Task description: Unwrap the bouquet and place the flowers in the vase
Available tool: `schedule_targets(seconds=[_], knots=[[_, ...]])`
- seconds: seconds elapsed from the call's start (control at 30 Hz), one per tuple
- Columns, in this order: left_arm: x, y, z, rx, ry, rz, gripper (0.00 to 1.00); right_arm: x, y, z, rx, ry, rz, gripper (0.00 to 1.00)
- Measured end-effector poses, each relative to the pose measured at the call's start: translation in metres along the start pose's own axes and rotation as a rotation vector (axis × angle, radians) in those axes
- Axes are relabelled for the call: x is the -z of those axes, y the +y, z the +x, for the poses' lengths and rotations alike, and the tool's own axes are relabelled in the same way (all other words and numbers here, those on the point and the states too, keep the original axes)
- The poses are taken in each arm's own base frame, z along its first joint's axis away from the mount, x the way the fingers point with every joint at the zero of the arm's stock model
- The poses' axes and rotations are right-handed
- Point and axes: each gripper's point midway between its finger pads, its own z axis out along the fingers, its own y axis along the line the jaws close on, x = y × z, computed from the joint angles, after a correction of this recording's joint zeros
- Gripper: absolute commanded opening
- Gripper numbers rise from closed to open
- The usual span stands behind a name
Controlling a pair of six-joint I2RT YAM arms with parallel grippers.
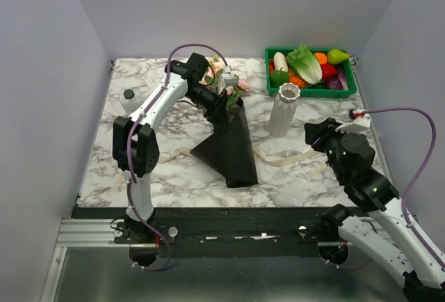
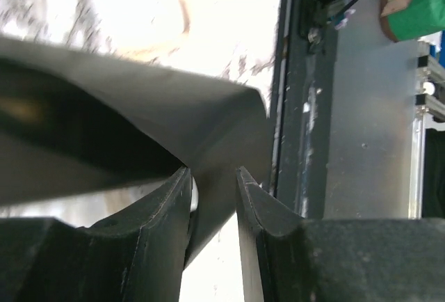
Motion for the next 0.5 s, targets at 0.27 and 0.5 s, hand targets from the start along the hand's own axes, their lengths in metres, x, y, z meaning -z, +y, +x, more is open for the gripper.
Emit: schedule_targets(seconds=[0.27,0.5], knots=[[-0.016,-0.036,-0.049,-0.033,-0.054,0.044,0.65,0.002,-0.002,0.001,0.003,0.005,0.004,0.55],[-0.037,-0.047,-0.066,0.007,-0.061,0.071,0.74,0.004,-0.006,0.001,0.006,0.002,0.017,0.64]])
